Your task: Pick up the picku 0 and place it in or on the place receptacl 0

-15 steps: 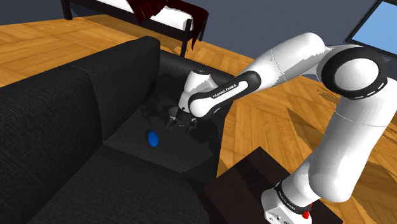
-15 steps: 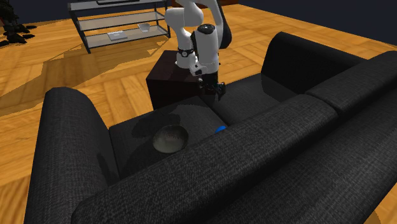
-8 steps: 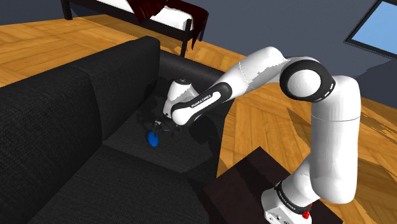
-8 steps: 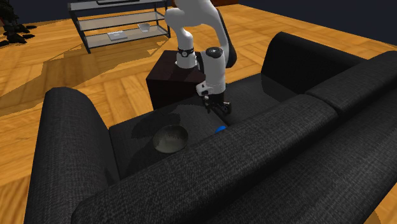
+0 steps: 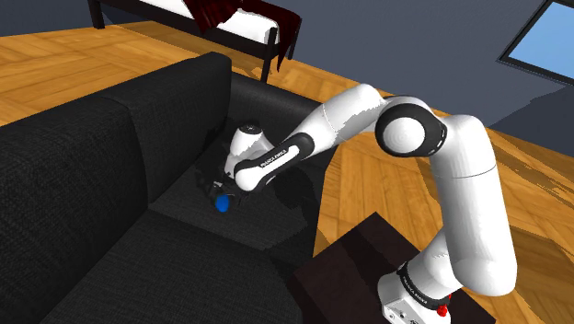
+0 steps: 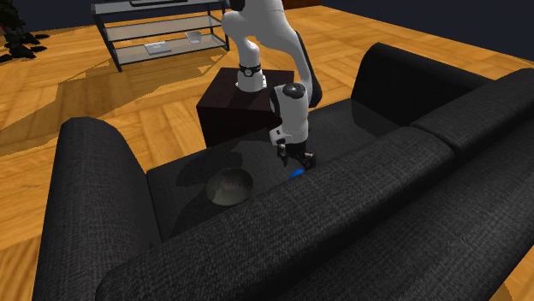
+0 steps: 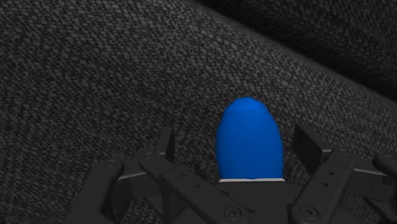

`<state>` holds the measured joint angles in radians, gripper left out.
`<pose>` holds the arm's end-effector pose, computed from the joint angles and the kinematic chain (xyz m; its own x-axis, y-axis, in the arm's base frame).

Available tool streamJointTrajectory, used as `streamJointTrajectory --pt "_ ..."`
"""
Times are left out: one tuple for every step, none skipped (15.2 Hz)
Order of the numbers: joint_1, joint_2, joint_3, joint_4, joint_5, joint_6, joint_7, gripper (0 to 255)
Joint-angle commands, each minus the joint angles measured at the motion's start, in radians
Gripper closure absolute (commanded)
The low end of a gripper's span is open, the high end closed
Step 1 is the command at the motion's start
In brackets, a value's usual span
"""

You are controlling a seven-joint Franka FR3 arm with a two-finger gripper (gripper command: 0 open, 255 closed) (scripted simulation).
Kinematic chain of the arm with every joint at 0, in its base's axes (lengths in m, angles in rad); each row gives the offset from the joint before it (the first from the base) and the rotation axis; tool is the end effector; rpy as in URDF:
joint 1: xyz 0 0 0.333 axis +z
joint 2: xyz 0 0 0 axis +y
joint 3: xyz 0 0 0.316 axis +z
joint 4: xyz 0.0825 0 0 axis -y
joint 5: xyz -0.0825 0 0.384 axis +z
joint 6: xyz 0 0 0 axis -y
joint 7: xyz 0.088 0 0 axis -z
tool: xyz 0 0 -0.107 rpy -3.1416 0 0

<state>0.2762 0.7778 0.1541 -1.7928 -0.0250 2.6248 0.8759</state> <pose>0.5956 0.2673 0.1248 0.8913 -0.4523 -0.0326 -0.4530 -0.8849 -0.1079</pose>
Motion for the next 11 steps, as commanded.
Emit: streamJointTrajectory --pt "0.006 0.024 -0.003 0.012 -0.002 0.013 0.004 0" --pt "0.008 0.037 -0.004 0.019 -0.003 0.019 0.004 0" --pt "0.009 0.044 -0.005 0.023 -0.004 0.022 0.005 0" --pt "0.009 0.044 -0.005 0.022 -0.004 0.022 0.005 0" --pt "0.009 0.044 -0.005 0.023 -0.004 0.022 0.004 0" --pt "0.009 0.044 -0.005 0.023 -0.004 0.022 0.004 0" --pt "0.009 0.044 -0.005 0.023 -0.004 0.022 0.004 0" --pt "0.009 0.044 -0.005 0.023 -0.004 0.022 0.004 0" --pt "0.009 0.044 -0.005 0.023 -0.004 0.022 0.004 0" --pt "0.009 0.044 -0.005 0.022 -0.004 0.022 0.005 0" --pt "0.009 0.044 -0.005 0.022 -0.004 0.022 0.005 255"
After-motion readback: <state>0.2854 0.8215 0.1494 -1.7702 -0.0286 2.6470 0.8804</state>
